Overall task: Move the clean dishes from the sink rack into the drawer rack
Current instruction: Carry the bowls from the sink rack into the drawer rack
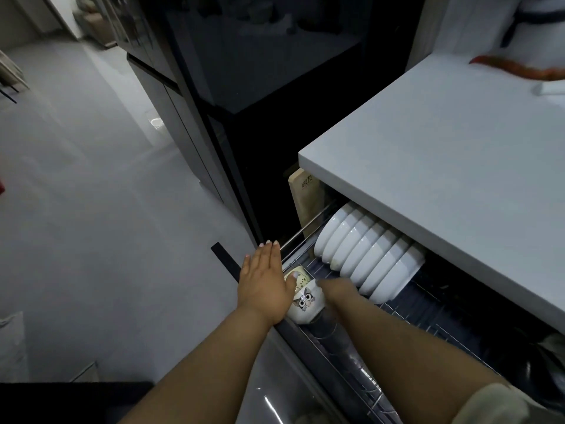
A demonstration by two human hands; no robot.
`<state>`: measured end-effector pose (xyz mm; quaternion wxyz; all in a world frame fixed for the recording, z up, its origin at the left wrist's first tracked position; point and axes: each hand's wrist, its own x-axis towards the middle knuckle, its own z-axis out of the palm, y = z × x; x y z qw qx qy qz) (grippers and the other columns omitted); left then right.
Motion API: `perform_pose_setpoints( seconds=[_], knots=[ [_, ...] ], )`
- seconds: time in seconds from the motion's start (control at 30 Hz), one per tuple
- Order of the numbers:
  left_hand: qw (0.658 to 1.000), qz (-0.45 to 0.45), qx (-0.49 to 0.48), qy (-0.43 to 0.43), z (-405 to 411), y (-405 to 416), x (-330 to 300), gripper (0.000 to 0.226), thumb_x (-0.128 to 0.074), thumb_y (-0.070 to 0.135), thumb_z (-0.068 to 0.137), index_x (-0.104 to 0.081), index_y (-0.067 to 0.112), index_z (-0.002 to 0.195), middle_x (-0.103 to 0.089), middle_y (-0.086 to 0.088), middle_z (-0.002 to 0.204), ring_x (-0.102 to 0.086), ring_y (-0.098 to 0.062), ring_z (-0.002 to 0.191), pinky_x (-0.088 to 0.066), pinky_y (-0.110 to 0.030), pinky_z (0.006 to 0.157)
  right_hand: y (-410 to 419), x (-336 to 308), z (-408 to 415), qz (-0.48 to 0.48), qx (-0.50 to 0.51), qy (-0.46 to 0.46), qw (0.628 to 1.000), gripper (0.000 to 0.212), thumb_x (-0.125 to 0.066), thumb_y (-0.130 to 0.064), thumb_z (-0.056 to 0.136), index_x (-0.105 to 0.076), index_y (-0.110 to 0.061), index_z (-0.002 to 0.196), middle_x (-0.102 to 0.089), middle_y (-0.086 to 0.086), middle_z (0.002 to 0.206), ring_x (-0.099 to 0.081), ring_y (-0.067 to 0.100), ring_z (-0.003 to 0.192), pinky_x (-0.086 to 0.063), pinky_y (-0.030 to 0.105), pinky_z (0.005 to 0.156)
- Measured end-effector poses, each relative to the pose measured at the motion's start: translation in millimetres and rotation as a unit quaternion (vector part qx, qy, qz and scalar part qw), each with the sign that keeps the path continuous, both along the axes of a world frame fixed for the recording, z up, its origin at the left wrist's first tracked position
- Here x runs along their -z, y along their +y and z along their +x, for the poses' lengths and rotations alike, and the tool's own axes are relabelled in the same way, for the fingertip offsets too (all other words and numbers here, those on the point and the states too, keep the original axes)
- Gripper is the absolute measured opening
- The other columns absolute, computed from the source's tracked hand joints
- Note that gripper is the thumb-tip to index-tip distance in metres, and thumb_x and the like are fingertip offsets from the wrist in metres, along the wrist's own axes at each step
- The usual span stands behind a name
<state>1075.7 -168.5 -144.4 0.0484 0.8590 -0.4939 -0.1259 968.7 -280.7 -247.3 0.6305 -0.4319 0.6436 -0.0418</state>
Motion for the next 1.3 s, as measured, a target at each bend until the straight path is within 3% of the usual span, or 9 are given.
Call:
perform_pose_setpoints(
  seconds=[0.07, 0.1, 0.17, 0.27, 0.47, 0.6, 0.73, 1.17, 1.3],
  knots=[
    [0.999, -0.009, -0.016, 0.03, -5, 0, -7, 0.07, -0.038, 0.043, 0.098, -0.007, 0.012, 0.154, -0.01, -0.006, 0.161, -0.005, -0.021, 0.148, -0.002, -0.036, 0.122, 3, -33, -9, -0.013, 0.001, -0.016, 1.0, 0.025, -0.069, -0.022, 0.081, -0.063, 0.001, 0.088, -0.063, 0.016, 0.077, -0.062, 0.027, 0.065, -0.052, 0.025, 0.05],
    [0.999, -0.013, -0.022, 0.041, -9, 0, -10, 0.07, -0.04, 0.04, 0.098, -0.008, 0.012, 0.154, -0.013, -0.007, 0.161, -0.008, -0.022, 0.148, -0.004, -0.035, 0.121, 3, -45, -13, -0.009, 0.003, -0.022, 1.0, 0.022, -0.067, -0.023, 0.083, -0.061, -0.001, 0.083, -0.06, 0.016, 0.073, -0.058, 0.026, 0.058, -0.048, 0.024, 0.045],
    [0.998, -0.018, -0.027, 0.056, -18, 1, -17, 0.068, -0.043, 0.036, 0.098, -0.011, 0.011, 0.153, -0.017, -0.008, 0.16, -0.012, -0.024, 0.147, -0.007, -0.035, 0.121, 5, -68, -24, 0.007, 0.002, -0.044, 0.999, 0.025, -0.062, -0.027, 0.088, -0.057, -0.004, 0.081, -0.058, 0.016, 0.071, -0.056, 0.026, 0.055, -0.05, 0.031, 0.051],
    [0.997, -0.029, -0.023, 0.067, -37, 3, -31, 0.067, -0.046, 0.032, 0.097, -0.014, 0.01, 0.152, -0.023, -0.009, 0.158, -0.022, -0.026, 0.144, -0.016, -0.035, 0.119, 6, -97, -45, 0.008, 0.014, -0.078, 0.997, 0.029, -0.058, -0.027, 0.091, -0.056, 0.001, 0.098, -0.057, 0.014, 0.071, -0.057, 0.024, 0.055, -0.052, 0.032, 0.056],
    [0.996, -0.043, 0.003, 0.08, -87, 9, -66, 0.066, -0.046, 0.03, 0.097, -0.016, 0.01, 0.152, -0.035, -0.012, 0.152, -0.036, -0.028, 0.137, -0.027, -0.039, 0.115, 19, -143, -101, -0.012, 0.07, -0.125, 0.99, 0.026, -0.056, -0.027, 0.094, -0.056, -0.002, 0.101, -0.055, 0.01, 0.071, -0.055, 0.021, 0.055, -0.048, 0.028, 0.052],
    [0.994, -0.072, 0.031, 0.077, -122, 20, -87, 0.062, -0.048, 0.031, 0.096, -0.022, 0.012, 0.149, -0.044, -0.012, 0.144, -0.044, -0.029, 0.128, -0.036, -0.035, 0.103, 35, -168, -142, -0.036, 0.109, -0.148, 0.982, 0.027, -0.055, -0.028, 0.095, -0.057, -0.003, 0.106, -0.054, 0.009, 0.07, -0.053, 0.019, 0.052, -0.048, 0.025, 0.045],
    [0.99, -0.091, 0.055, 0.091, -156, 30, -105, 0.065, -0.048, 0.03, 0.094, -0.02, 0.014, 0.15, -0.052, -0.012, 0.135, -0.05, -0.03, 0.119, -0.044, -0.039, 0.097, 56, -189, -183, -0.054, 0.145, -0.17, 0.973, 0.026, -0.054, -0.027, 0.095, -0.058, -0.002, 0.103, -0.053, 0.009, 0.069, -0.052, 0.018, 0.049, -0.045, 0.022, 0.041],
    [0.965, -0.126, 0.174, 0.149, -313, 36, -147, 0.066, -0.045, 0.034, 0.097, -0.012, 0.017, 0.152, -0.052, -0.01, 0.137, -0.052, -0.028, 0.121, -0.044, -0.043, 0.1, 108, -241, -352, -0.111, 0.257, -0.181, 0.943, 0.022, -0.052, -0.027, 0.097, -0.058, -0.009, 0.086, -0.054, 0.007, 0.068, -0.053, 0.018, 0.055, -0.047, 0.024, 0.048],
    [0.957, -0.119, 0.23, 0.132, -371, 27, -156, 0.066, -0.044, 0.035, 0.098, -0.012, 0.014, 0.153, -0.06, -0.007, 0.123, -0.055, -0.028, 0.113, -0.044, -0.042, 0.099, 112, -249, -414, -0.138, 0.302, -0.177, 0.926, 0.02, -0.053, -0.024, 0.095, -0.058, -0.007, 0.085, -0.056, 0.007, 0.067, -0.053, 0.018, 0.053, -0.047, 0.026, 0.05]
  ],
)
